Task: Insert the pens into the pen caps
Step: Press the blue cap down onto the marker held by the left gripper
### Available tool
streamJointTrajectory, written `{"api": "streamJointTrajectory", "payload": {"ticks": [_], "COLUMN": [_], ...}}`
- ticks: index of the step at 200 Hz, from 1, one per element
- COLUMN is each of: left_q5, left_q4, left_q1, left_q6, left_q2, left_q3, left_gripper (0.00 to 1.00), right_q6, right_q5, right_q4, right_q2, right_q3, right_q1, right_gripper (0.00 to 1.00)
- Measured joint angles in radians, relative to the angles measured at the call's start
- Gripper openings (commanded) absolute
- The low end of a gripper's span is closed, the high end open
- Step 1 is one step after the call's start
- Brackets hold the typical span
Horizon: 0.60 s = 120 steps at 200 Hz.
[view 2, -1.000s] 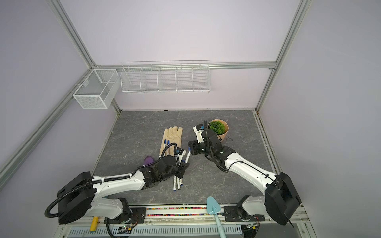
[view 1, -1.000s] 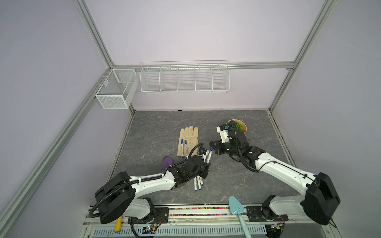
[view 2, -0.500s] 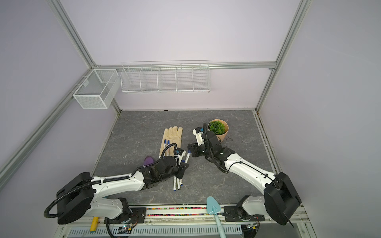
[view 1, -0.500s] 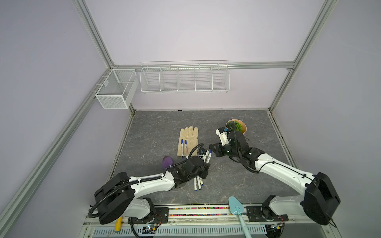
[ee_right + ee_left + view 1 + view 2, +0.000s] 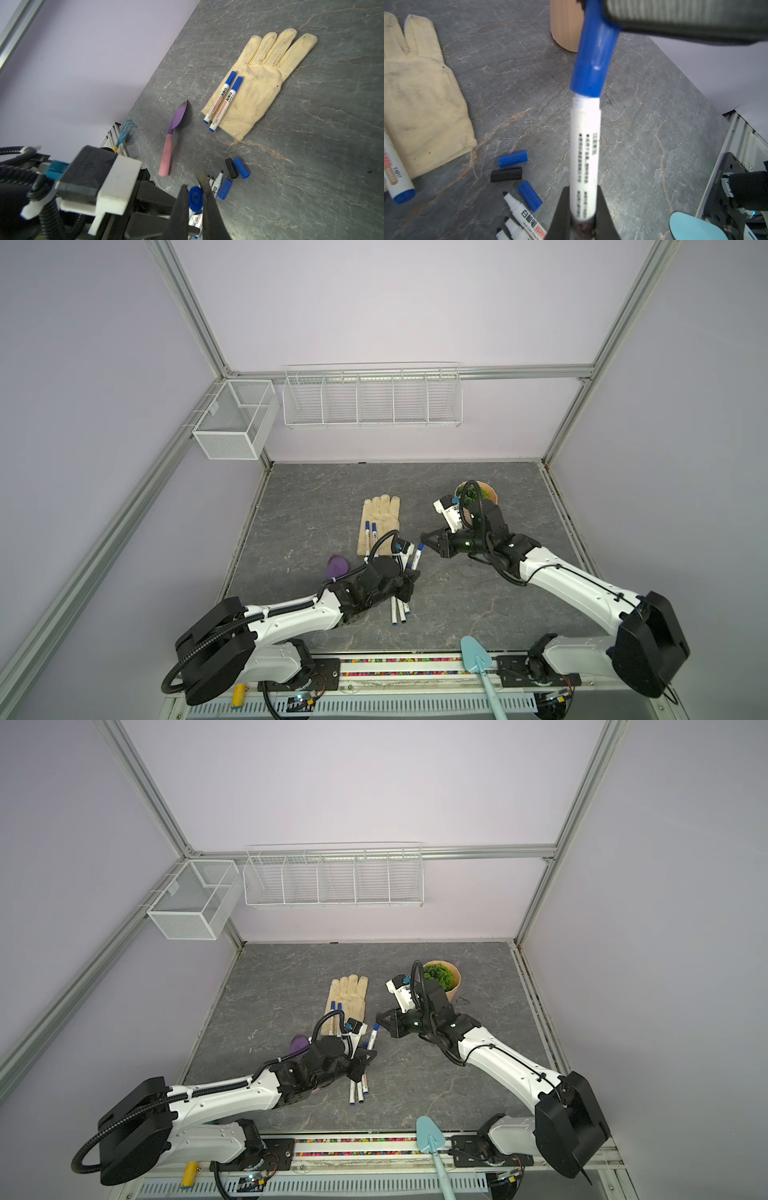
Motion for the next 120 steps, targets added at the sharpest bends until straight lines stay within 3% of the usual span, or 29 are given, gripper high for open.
{"api": "streamJointTrajectory", "payload": {"ticks": [120], "left_q5": [0.062], "left_q4": [-0.059], "left_q1": [0.011], "left_q6": [0.017], "left_q2": [0.006], "left_q3": [0.000], "left_gripper": [0.00], "right_q6": [-0.089], "right_q5": [-0.205], "right_q4": [-0.120], "right_q2": [0.108], "right_q3": [0.093], "right_q1": [-0.020], "right_gripper": [0.08]}}
